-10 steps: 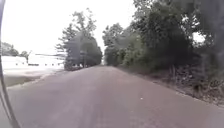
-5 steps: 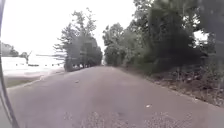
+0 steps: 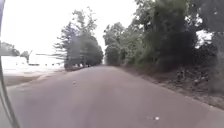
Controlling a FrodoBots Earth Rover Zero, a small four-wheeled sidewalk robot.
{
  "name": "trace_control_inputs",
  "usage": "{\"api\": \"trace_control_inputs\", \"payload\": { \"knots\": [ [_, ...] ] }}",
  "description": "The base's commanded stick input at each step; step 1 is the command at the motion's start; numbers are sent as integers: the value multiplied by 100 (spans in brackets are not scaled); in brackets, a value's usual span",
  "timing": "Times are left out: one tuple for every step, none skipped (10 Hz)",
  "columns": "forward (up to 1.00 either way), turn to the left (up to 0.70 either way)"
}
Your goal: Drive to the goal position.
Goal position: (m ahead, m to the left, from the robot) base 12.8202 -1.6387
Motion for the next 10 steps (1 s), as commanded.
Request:
{"api": "trace_control_inputs", "payload": {
  "knots": [
    [70, 0],
    [70, 0],
    [70, 0],
    [70, 0],
    [70, 0],
    [70, 0],
    [70, 0],
    [70, 0],
    [70, 0],
    [70, 0]
  ]
}}
